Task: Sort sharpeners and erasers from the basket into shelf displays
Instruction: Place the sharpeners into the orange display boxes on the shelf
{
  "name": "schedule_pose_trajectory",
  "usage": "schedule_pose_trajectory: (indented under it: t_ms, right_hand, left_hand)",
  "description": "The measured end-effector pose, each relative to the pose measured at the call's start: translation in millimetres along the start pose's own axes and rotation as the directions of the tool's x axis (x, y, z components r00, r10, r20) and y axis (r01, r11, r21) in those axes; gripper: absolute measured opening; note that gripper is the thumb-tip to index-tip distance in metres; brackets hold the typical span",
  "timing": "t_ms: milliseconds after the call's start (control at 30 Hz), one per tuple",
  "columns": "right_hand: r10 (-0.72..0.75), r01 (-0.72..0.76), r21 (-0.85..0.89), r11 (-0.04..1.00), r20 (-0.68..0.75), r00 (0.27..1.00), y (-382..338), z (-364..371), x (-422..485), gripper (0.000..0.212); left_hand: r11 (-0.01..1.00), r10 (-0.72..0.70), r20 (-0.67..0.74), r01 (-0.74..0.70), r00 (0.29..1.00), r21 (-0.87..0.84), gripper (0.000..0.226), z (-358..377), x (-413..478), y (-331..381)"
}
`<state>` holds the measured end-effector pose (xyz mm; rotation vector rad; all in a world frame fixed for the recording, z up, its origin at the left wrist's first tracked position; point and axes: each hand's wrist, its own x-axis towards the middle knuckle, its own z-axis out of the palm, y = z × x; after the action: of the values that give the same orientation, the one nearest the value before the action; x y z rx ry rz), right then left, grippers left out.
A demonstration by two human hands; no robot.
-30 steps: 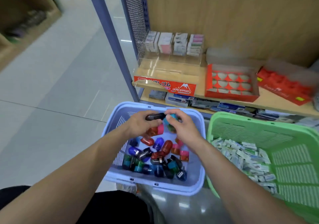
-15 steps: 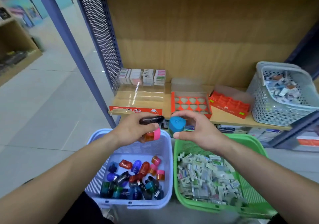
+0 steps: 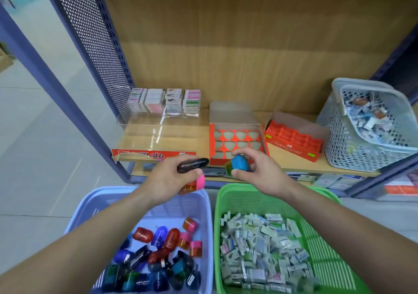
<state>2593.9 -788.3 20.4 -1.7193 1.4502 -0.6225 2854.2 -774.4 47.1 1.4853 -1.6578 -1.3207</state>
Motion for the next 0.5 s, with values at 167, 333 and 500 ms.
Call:
schedule_pose_trajectory:
  t_ms: [167,333,500]
  right_hand:
    - [0.045,-0.045,0.001,0.999,-0.078,0.996,26,4,60,0.034]
    - [0.033,-0.033,0.006,0.999,-0.140,0.990,43,10,116,0.033]
    - [0.055,-0.069,-0.070,0.995,-0.180,0.982,55,17,154,0.023]
  left_hand:
    - [0.998,0.013,0.018,-0.014,1.000,0.063,0.026,-6,21,-20]
    - [1.000,0.006,0.042,-0.007,0.999,0.027,0.022,-7,37,-31]
    - [1.000,-0.031,0.021,0.031,0.999,0.006,0.022,-10,45,-40]
